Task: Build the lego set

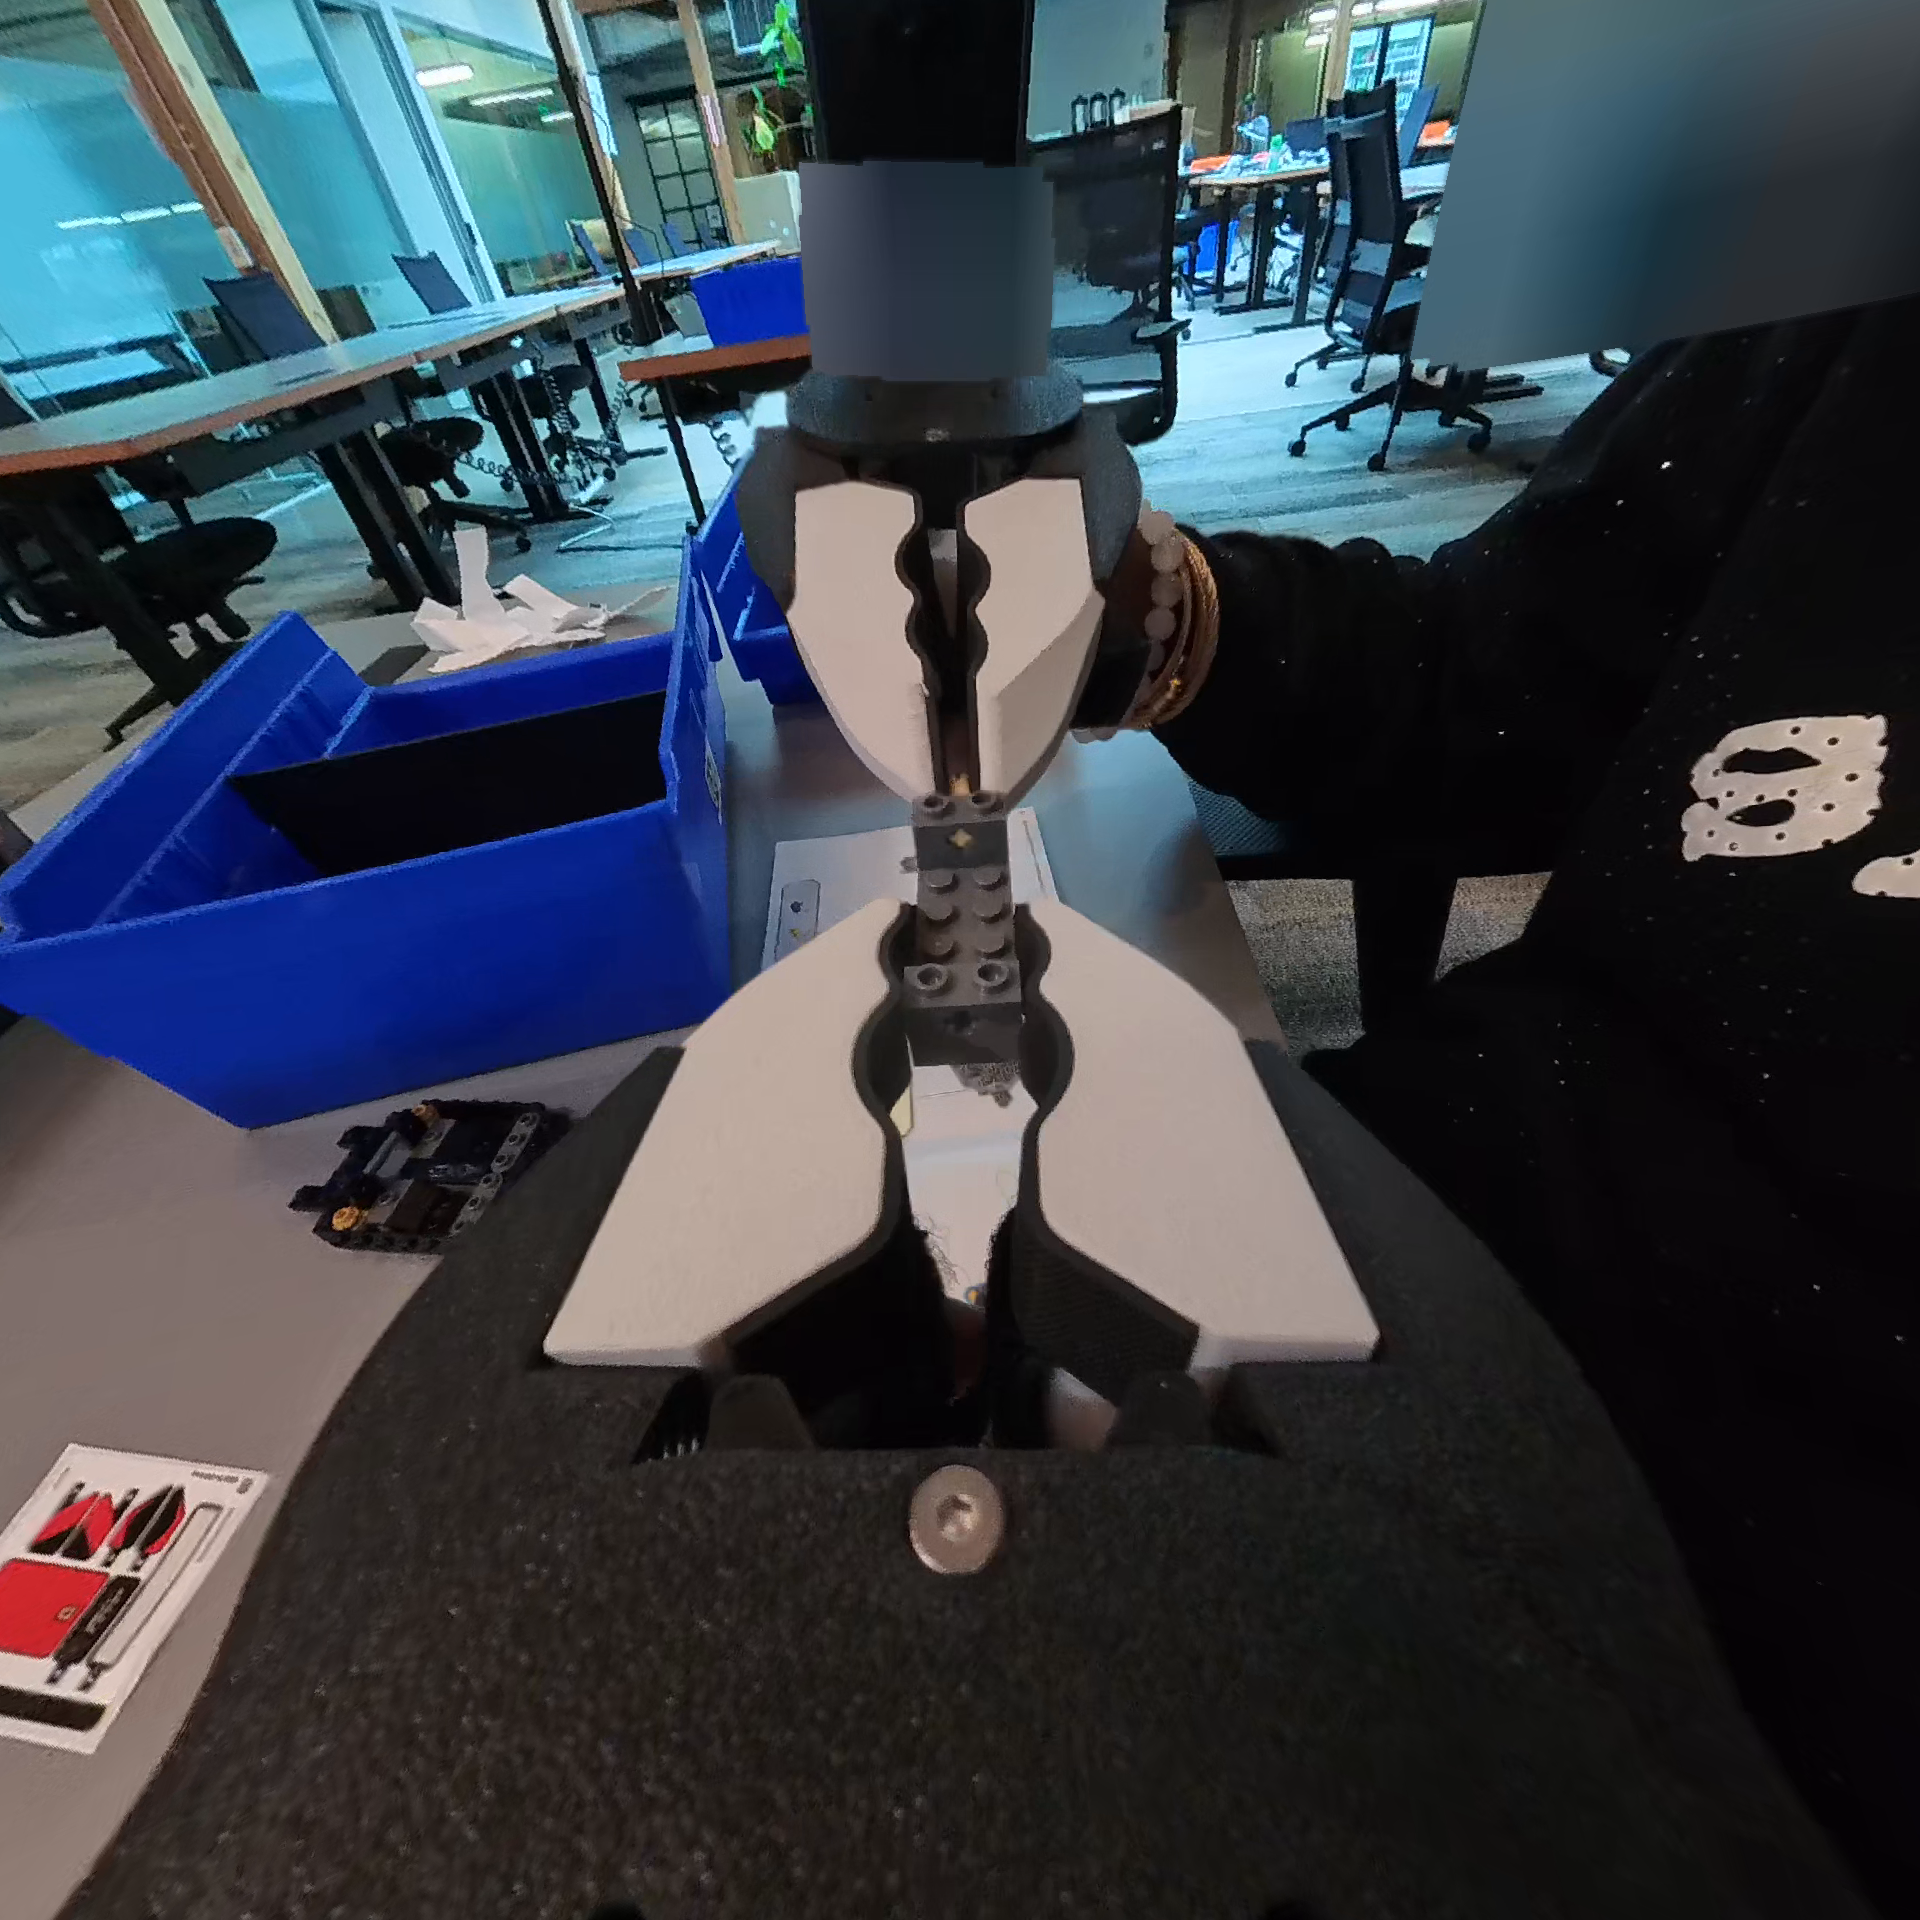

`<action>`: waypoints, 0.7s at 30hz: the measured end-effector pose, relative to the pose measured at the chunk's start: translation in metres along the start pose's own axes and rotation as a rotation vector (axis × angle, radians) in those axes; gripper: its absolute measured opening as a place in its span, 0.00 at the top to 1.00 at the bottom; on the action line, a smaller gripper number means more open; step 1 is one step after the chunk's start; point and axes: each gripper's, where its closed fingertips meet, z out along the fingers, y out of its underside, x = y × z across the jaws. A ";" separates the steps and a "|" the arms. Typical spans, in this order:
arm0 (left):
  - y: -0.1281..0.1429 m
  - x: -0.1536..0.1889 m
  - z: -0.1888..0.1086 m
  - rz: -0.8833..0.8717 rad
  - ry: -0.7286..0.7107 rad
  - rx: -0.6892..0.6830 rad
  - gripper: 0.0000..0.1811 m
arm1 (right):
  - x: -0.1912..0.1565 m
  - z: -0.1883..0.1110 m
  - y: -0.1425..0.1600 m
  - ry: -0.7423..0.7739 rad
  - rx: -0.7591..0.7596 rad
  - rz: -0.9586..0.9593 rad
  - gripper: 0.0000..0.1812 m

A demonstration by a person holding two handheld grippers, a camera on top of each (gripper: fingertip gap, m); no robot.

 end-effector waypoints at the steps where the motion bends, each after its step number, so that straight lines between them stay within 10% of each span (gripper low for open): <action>1: 0.000 -0.001 0.000 -0.008 -0.004 0.003 0.91 | 0.001 0.001 0.000 0.003 0.010 0.003 0.97; 17: -0.003 -0.009 0.002 -0.050 -0.033 0.026 0.91 | 0.009 -0.003 -0.002 0.015 0.063 0.043 0.97; 21: 0.003 -0.011 0.001 -0.038 -0.051 -0.013 0.91 | 0.012 -0.005 -0.007 0.036 0.071 0.064 0.84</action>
